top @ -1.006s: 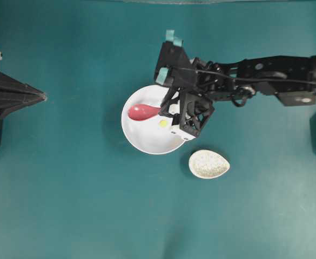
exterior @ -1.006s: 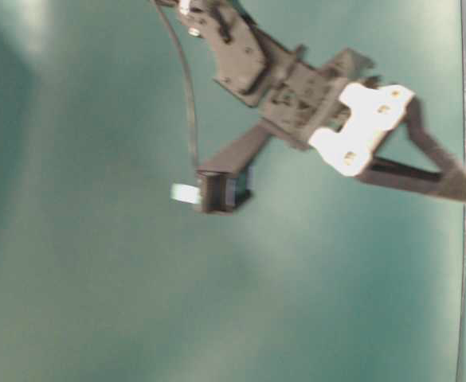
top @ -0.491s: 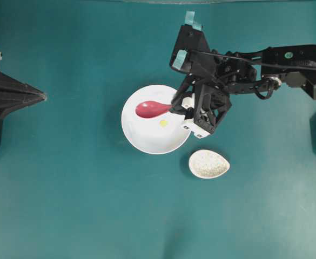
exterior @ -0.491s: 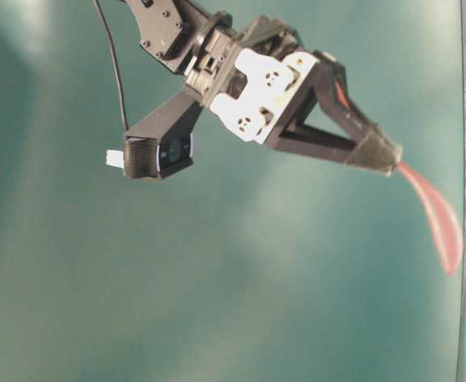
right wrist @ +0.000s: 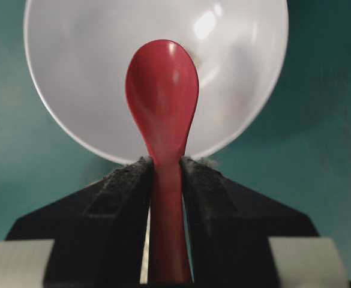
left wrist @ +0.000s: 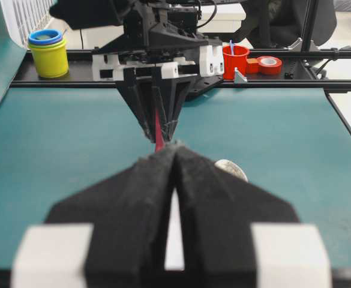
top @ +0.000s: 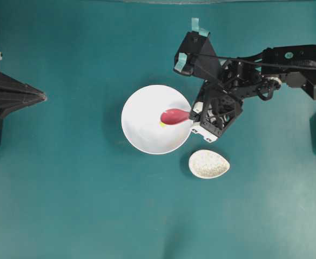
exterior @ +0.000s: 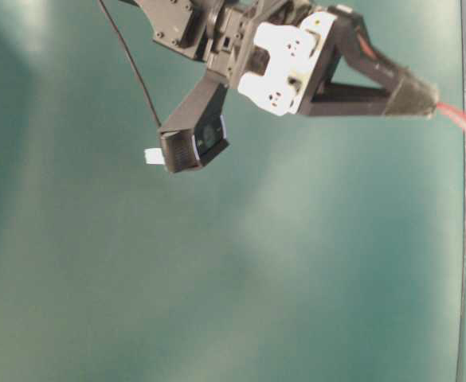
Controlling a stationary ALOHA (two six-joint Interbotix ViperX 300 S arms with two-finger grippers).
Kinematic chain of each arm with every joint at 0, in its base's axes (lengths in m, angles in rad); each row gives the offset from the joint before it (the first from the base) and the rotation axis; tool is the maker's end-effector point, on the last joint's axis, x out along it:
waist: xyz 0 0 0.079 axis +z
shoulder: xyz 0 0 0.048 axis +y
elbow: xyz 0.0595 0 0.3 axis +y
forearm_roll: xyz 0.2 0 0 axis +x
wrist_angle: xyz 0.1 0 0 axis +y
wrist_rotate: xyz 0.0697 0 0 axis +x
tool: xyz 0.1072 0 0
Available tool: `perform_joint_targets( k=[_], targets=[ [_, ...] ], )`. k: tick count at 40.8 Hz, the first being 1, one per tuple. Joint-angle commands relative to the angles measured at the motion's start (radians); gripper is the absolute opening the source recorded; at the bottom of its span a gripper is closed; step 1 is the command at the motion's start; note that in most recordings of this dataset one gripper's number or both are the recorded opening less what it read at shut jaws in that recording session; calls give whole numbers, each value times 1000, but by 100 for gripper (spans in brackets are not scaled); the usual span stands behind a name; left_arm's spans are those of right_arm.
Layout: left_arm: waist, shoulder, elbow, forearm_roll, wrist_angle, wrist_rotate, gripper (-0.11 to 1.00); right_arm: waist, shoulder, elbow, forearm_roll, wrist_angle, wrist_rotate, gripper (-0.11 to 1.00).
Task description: Scoop the yellow hexagonal prism block from the bowl with a spoon using the right arm.
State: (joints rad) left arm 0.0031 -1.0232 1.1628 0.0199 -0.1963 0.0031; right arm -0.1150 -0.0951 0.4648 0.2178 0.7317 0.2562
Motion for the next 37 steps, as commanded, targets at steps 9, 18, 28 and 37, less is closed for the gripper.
perform_joint_targets(
  k=[9,18,28,37],
  targets=[
    [0,6,-29,3,-3,0,-1,28,29,-92,5,110,2,23],
    [0,5,-29,3,-5,0,-1,44,89,-152,0,164,3,23],
    [0,3,-28,3,-5,0,-1,44,138,-187,-2,212,3,23],
    [0,5,-28,3,-5,-2,-1,44,164,-201,-3,213,3,23]
  ],
)
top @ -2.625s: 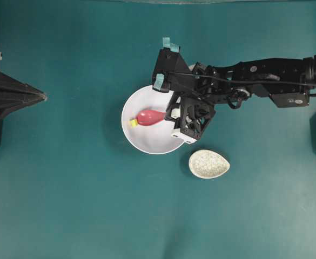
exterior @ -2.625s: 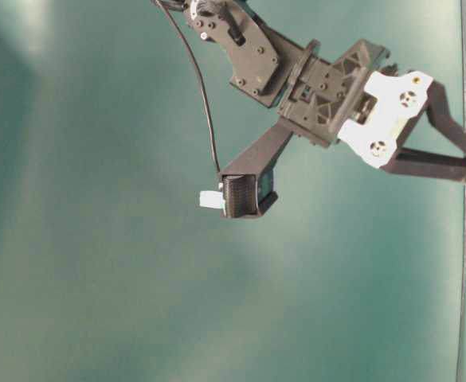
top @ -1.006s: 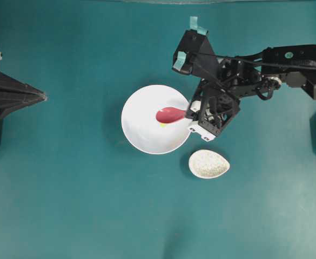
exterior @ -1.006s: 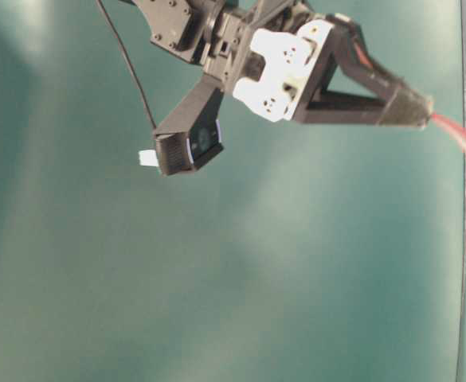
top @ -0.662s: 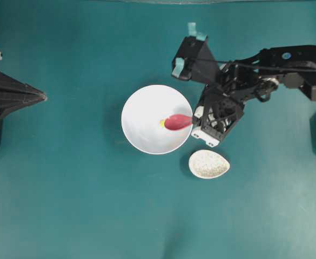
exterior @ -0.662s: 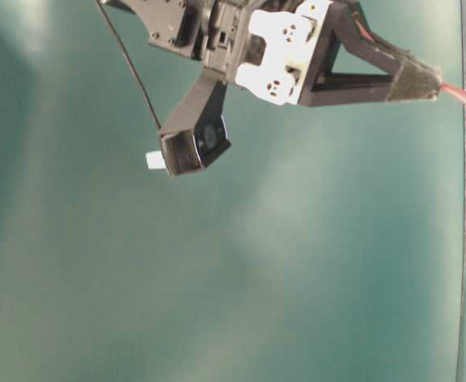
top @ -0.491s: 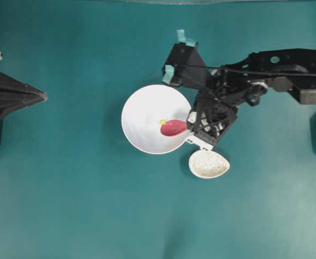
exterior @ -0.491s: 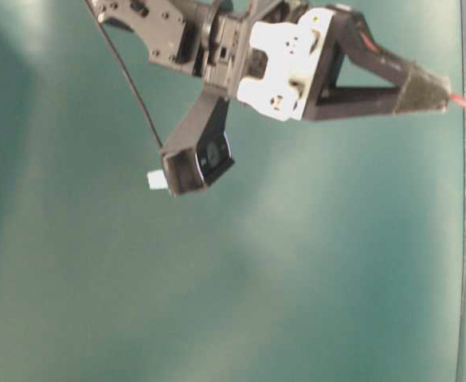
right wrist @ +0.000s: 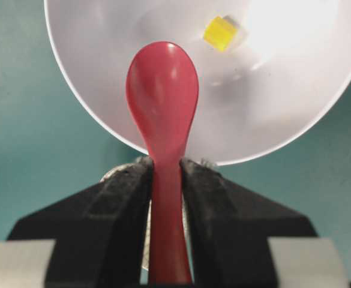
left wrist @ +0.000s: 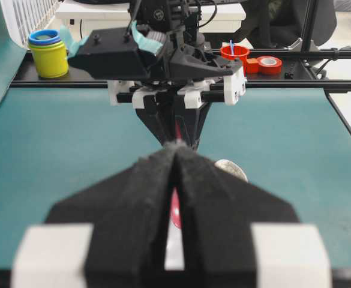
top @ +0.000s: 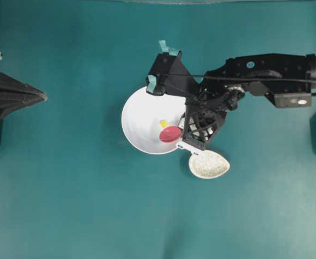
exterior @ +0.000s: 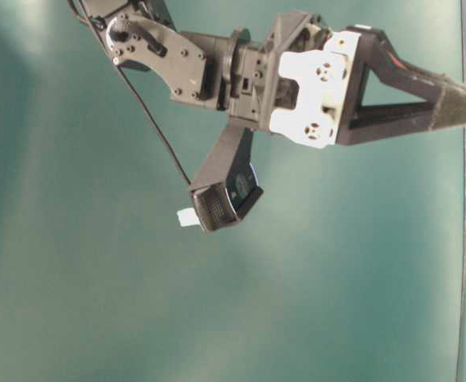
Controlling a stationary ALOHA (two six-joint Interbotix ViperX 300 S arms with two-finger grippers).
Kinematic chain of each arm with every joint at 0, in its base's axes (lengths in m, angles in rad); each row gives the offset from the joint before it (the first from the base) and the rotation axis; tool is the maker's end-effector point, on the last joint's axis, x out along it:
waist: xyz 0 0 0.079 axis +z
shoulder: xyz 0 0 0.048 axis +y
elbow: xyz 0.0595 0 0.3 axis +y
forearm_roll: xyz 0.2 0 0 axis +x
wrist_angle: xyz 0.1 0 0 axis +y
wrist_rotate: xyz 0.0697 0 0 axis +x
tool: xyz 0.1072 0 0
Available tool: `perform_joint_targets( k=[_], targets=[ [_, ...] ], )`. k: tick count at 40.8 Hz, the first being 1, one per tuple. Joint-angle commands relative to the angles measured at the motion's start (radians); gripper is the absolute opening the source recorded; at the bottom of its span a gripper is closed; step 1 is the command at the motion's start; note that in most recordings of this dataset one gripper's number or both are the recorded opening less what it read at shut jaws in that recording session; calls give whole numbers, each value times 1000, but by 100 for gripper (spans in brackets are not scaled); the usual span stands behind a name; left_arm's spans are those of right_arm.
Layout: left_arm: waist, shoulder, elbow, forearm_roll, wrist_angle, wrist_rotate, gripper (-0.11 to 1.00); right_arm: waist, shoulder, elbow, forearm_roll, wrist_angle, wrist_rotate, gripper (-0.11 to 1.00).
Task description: Scoop the yellow hexagonal prism block from the bowl with a spoon using the right arm.
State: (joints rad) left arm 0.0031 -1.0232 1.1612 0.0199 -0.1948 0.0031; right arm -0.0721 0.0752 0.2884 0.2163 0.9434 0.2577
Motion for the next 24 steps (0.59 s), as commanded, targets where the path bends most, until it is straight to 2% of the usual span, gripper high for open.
perform_joint_targets(
  k=[1,24],
  targets=[
    [0,5,-28,3,-8,-2,-1,2,-2,-25,-2,2,2,23],
    [0,3,-26,3,-8,-3,-1,2,66,-25,-8,-80,-9,23]
  ],
)
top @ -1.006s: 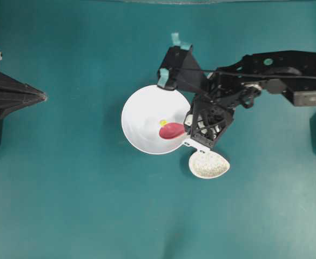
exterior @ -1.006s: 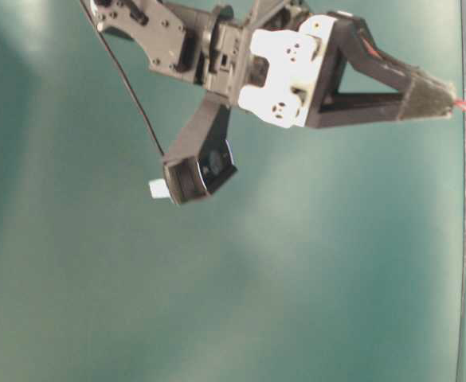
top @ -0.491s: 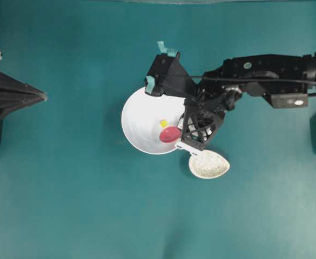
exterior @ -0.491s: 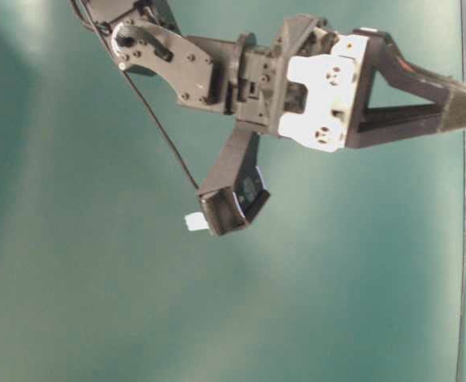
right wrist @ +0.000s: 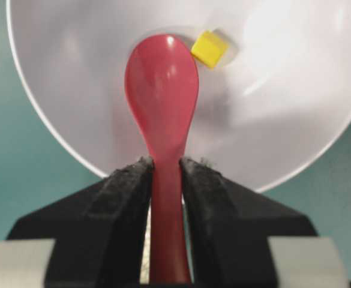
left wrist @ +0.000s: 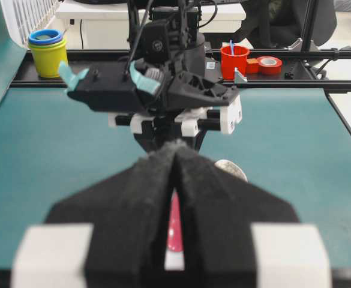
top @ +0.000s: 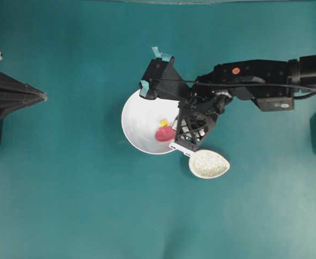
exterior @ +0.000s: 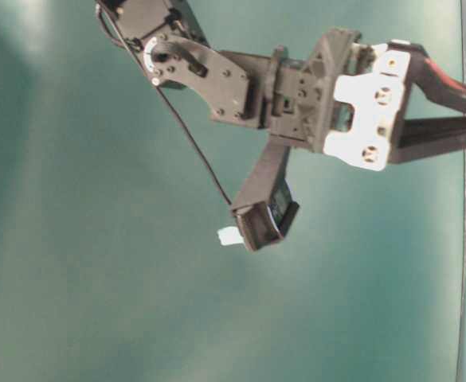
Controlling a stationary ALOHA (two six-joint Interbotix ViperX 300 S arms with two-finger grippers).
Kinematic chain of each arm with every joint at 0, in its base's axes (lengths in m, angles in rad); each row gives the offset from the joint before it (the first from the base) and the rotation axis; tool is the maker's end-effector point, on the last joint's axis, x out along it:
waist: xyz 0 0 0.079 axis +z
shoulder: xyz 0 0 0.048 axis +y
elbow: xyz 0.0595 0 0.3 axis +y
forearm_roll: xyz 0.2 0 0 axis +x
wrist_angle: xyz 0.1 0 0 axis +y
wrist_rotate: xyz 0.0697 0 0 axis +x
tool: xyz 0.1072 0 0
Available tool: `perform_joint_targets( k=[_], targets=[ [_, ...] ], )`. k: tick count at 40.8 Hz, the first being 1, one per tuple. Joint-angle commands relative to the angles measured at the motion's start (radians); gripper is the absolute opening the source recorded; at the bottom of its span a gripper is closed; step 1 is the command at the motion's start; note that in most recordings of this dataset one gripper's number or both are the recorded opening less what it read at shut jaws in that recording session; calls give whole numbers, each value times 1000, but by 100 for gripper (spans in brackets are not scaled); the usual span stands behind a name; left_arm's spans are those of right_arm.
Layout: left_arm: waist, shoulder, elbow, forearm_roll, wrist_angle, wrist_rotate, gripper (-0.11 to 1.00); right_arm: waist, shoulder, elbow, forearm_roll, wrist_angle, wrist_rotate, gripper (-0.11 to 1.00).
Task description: Scoop the yellow hexagonal prism block from the bowl with a spoon using the right arm.
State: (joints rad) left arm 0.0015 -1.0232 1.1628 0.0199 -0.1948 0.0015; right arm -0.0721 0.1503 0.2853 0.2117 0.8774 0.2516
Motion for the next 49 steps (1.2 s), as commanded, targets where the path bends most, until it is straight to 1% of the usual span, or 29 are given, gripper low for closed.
perform_joint_targets(
  k=[1,10,21,32,41,49],
  targets=[
    [2,5,-29,3,-8,-2,-1,2,-6,-21,-5,-18,-3,23],
    [2,5,-29,3,-9,-2,-1,2,14,-21,-18,-92,-6,23],
    [3,3,-28,3,-8,-2,-1,3,14,-21,-67,-186,-5,23],
    [2,5,-29,3,-8,-2,-1,2,14,-21,-101,-253,-3,23],
    [2,3,-29,3,-6,-2,-1,2,14,-21,-107,-296,-3,23],
    [2,3,-28,3,-5,-2,-1,3,2,-21,-107,-299,-3,23]
  ],
)
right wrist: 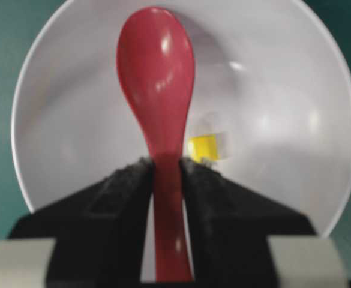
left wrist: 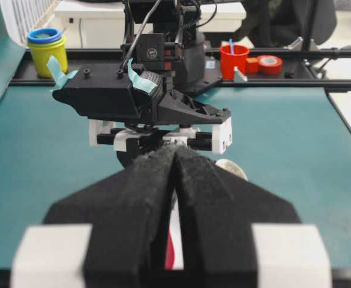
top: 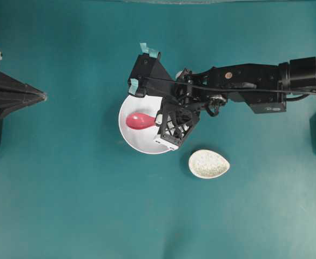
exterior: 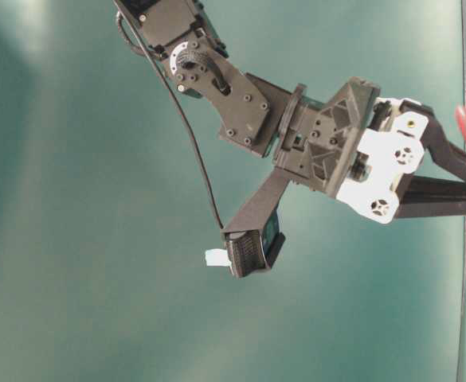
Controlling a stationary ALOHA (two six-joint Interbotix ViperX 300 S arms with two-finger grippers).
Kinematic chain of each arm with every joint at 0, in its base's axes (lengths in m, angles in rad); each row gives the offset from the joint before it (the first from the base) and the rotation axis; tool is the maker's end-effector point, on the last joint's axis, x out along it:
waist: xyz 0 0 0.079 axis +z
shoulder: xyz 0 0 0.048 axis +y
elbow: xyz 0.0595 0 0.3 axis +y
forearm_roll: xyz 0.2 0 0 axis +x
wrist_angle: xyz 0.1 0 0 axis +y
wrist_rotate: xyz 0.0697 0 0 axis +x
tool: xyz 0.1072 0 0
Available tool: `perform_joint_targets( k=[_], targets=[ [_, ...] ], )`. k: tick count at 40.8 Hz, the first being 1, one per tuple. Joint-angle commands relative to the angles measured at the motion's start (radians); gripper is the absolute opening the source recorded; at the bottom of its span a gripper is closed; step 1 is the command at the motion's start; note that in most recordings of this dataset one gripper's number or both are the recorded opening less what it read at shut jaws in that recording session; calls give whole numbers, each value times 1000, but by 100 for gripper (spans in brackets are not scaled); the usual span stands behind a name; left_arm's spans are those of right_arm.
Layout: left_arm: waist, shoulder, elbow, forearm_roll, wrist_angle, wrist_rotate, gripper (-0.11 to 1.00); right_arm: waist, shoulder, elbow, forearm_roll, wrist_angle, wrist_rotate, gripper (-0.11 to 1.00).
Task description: Scoop the yellow hexagonal prism block from the bowl with a spoon using the right arm.
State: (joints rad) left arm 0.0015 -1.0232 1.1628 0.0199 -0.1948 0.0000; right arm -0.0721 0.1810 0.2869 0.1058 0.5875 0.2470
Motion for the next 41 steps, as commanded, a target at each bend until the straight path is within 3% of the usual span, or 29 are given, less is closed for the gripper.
perform_joint_targets(
  k=[1,23,41],
  targets=[
    [2,5,-29,3,-5,0,-1,2,-31,-23,-2,-9,2,23],
    [2,5,-28,3,-5,0,-1,2,-144,-9,-28,15,5,23],
    [2,8,-28,3,-5,0,-1,2,-233,-5,-28,230,9,23]
  ],
)
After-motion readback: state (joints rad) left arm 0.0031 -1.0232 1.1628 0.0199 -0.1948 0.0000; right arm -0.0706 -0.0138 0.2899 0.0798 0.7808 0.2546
